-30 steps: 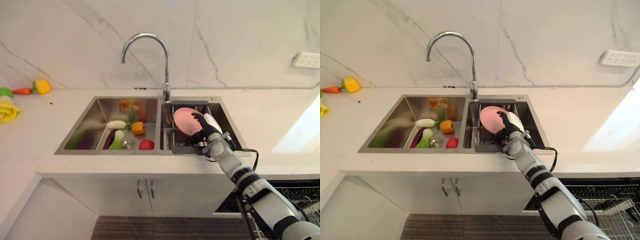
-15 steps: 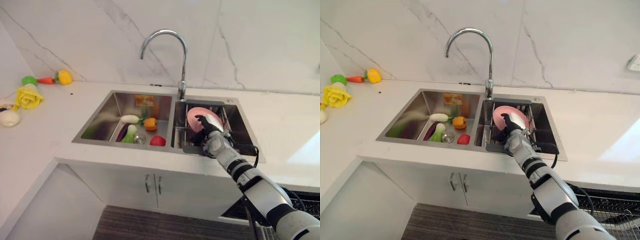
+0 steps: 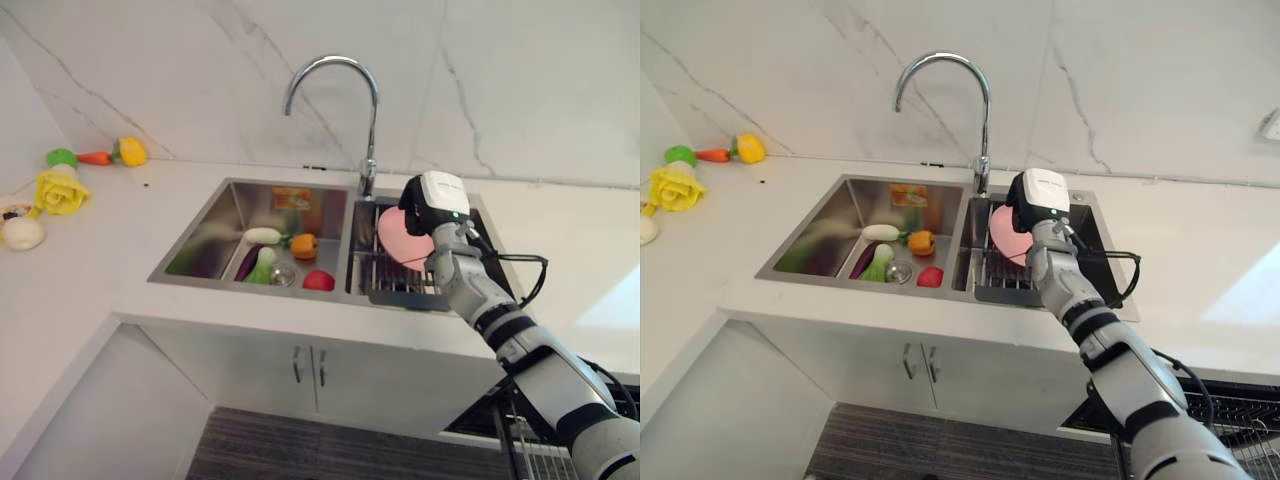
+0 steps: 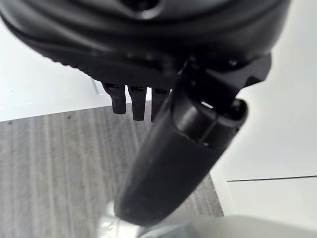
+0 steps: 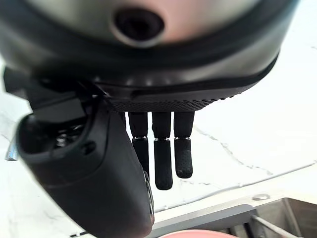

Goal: Place the dishes in the dishwasher.

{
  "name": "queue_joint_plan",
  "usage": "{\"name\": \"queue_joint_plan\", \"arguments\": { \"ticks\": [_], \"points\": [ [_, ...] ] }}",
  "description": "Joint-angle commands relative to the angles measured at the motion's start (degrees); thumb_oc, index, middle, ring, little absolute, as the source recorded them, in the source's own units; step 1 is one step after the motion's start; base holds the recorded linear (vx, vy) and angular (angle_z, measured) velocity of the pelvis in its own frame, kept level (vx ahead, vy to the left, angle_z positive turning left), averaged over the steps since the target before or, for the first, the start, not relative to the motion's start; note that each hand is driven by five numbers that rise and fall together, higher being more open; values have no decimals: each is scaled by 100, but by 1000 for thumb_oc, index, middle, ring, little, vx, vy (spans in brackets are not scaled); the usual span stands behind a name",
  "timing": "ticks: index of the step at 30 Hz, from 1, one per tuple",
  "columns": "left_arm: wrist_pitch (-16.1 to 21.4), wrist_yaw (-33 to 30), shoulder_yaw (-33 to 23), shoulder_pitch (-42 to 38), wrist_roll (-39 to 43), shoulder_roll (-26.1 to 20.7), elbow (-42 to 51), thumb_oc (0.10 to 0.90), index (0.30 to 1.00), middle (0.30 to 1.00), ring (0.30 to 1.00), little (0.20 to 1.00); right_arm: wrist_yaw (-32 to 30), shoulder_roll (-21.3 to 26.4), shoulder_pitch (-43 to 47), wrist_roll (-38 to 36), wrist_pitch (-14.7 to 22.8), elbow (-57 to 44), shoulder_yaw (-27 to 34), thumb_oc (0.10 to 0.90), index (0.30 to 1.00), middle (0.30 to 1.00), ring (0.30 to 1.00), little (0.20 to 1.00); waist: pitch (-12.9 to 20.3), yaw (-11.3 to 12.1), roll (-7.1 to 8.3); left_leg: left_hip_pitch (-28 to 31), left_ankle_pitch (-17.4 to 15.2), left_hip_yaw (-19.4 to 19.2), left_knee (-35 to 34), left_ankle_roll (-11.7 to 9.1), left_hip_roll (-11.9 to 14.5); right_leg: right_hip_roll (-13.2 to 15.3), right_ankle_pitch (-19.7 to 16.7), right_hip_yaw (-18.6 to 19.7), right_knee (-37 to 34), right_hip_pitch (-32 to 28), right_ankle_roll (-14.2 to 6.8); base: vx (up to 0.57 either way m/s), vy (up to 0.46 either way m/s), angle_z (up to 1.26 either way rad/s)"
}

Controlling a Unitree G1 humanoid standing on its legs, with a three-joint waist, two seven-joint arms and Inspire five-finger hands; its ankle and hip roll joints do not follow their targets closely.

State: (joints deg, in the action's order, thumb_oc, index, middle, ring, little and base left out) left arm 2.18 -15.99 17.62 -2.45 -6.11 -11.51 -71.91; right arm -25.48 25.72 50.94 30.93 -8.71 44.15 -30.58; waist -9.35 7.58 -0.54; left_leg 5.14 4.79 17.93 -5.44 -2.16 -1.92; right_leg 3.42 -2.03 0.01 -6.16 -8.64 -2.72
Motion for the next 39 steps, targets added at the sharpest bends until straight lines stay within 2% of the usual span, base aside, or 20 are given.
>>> {"name": "queue_joint_plan", "arguments": {
  "ticks": [1,2,5,8,9,10,15,24,30,31,32,39],
  "points": [
    [227,-128,308,-443,81,46,-338,800,900,900,900,900,-373,614,883,131,141,-524,147,400,300,300,300,300,165,-47,143,187,-293,35,44,-141,-93,235,187,179,171,-191,-331,0,2,-6],
    [211,-97,234,-421,88,30,-358,800,900,900,900,900,-339,736,745,-32,215,-1029,324,400,300,300,300,300,155,-139,117,208,-308,-22,44,-137,-73,230,174,245,185,-156,-334,0,2,-10],
    [206,-89,163,-413,85,8,-352,800,900,900,900,900,-334,828,551,-102,281,-1525,503,400,300,300,300,300,142,-190,98,215,-318,-55,44,-127,-62,220,166,297,192,-133,-336,-16,-9,-21],
    [173,-75,42,-406,89,-18,-334,800,900,900,900,900,-143,730,-61,-683,529,-2440,921,400,300,300,300,300,119,-276,77,231,-323,-142,44,-116,-34,205,160,377,199,-102,-329,-20,-15,-11],
    [147,-63,-11,-411,83,-9,-333,800,900,900,900,900,-19,611,-284,-940,630,-2748,1006,453,380,380,380,380,106,-318,60,236,-323,-175,44,-112,-28,198,162,399,202,-89,-327,-19,-14,-18],
    [128,-7,-33,-385,29,-7,-314,800,900,900,900,900,187,589,-562,-977,682,-3111,1067,800,900,900,900,900,105,-358,55,251,-330,-217,44,-105,-17,191,171,444,206,-73,-321,-16,-13,-25],
    [149,52,-20,-349,3,31,-254,800,900,900,900,900,564,408,-973,-1346,767,-3254,1002,800,900,900,900,900,88,-387,46,295,-345,-274,44,-95,-10,174,185,514,204,-96,-302,-4,-11,-18],
    [134,125,56,-397,148,92,-136,800,900,900,900,900,781,124,-1004,-1307,601,-2780,701,800,900,900,900,900,31,-391,57,345,-365,-285,44,-91,-12,165,198,486,201,-155,-287,0,0,-1],
    [85,103,98,-334,165,112,-225,800,900,900,900,900,659,27,-590,-875,324,-2065,447,800,900,900,900,900,-25,-310,77,294,-344,-234,44,-93,-34,184,187,423,205,-134,-293,-7,2,2],
    [103,130,60,22,149,91,-140,800,900,900,900,900,567,193,-533,-813,280,-1877,503,800,900,900,900,900,-58,-180,62,257,-325,-174,44,-85,-58,196,174,359,204,-122,-304,-24,2,7],
    [101,129,64,30,148,90,-134,800,900,900,900,900,566,193,-537,-813,283,-1874,503,800,900,900,900,900,-52,-184,62,255,-325,-168,44,-85,-59,197,175,353,203,-123,-304,-29,-2,14],
    [155,78,365,-136,193,210,-235,800,900,900,900,900,333,-35,348,-765,99,-189,142,800,900,900,900,900,-146,-68,75,113,-246,-67,44,-93,-107,213,143,240,215,-45,-311,-33,9,19]
  ]
}}
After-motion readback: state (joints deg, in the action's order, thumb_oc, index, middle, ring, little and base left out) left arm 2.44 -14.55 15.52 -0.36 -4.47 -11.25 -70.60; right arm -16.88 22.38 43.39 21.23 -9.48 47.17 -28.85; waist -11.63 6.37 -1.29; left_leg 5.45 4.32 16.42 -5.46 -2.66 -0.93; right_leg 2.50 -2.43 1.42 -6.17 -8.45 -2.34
